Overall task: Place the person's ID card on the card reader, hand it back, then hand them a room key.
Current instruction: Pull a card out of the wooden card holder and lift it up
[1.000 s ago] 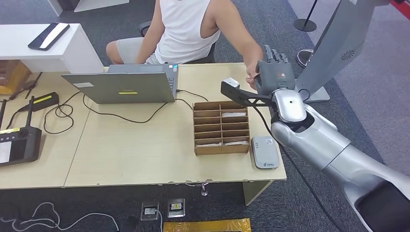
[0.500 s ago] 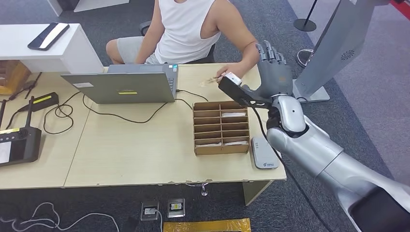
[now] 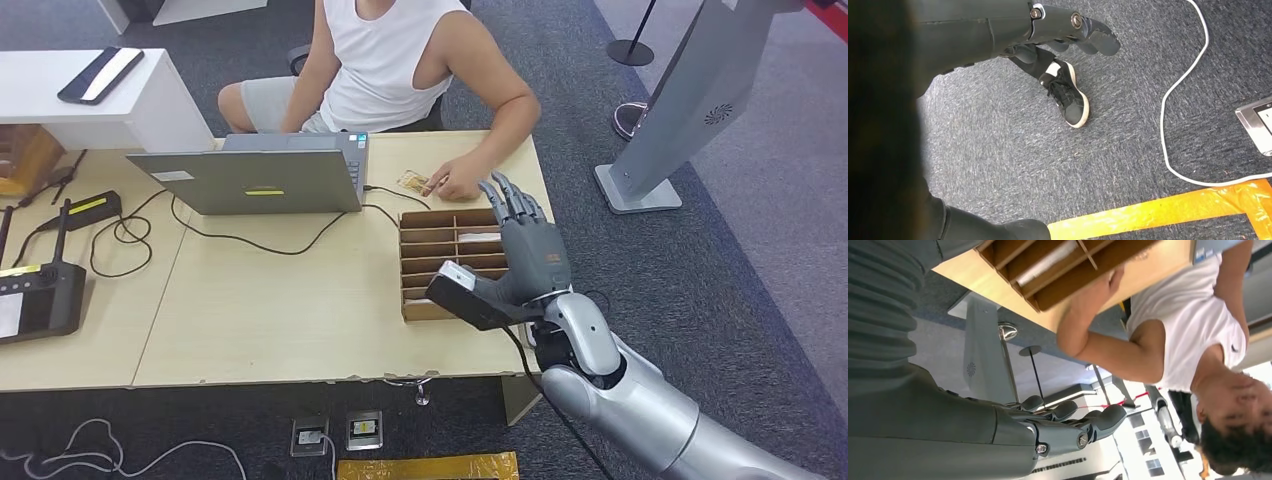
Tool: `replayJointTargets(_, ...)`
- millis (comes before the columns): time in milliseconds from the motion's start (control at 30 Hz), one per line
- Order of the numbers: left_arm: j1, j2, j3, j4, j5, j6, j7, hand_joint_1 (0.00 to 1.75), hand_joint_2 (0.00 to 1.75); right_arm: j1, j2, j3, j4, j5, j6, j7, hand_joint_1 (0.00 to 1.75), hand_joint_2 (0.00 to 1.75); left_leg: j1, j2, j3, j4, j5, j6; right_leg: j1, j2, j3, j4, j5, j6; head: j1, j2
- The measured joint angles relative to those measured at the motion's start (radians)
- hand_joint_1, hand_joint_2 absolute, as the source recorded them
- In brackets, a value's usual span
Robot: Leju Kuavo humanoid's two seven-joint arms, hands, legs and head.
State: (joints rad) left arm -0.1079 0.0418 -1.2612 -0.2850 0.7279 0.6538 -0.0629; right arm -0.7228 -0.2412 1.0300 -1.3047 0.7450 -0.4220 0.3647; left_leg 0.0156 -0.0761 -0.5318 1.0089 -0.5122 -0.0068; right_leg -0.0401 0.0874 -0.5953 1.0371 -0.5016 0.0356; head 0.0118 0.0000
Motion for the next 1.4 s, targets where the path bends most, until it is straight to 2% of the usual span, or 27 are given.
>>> replayJointTargets(267, 0.002, 0.000, 0.000, 0.000, 0.000, 0.000, 0.000, 0.00, 1.75, 0.068, -0.037, -0.014, -0.079, 0.032, 0.058, 0.004, 0.00, 1.75, 0.000, 0.001, 0.000, 0.000, 0.000, 0.000, 0.000, 0.001, 0.000, 0.000, 0.000, 0.000, 0.000, 0.000)
replayJointTargets(467, 0.002, 0.000, 0.000, 0.000, 0.000, -0.002, 0.000, 0.00, 1.75, 0.082, -0.050, -0.022, -0.091, 0.076, 0.196, 0.036, 0.00, 1.75, 0.000, 0.002, 0.000, 0.000, 0.000, 0.000, 0.000, 0.001, 0.000, 0.000, 0.000, 0.000, 0.000, 0.000)
replayJointTargets(833, 0.002, 0.000, 0.005, 0.000, 0.000, -0.003, 0.001, 0.00, 1.75, 0.045, -0.038, -0.009, -0.003, 0.081, 0.361, 0.048, 0.00, 1.75, 0.000, 0.001, -0.001, 0.000, 0.000, 0.000, 0.000, 0.000, 0.000, 0.000, 0.000, 0.000, 0.000, 0.000)
replayJointTargets(1400, 0.002, 0.000, 0.013, 0.000, 0.000, -0.001, 0.002, 0.00, 1.75, 0.022, 0.011, 0.038, 0.158, 0.051, 0.376, 0.025, 0.00, 1.75, 0.001, 0.001, -0.001, 0.000, 0.000, 0.000, 0.000, 0.000, 0.000, 0.000, 0.000, 0.000, 0.000, 0.000)
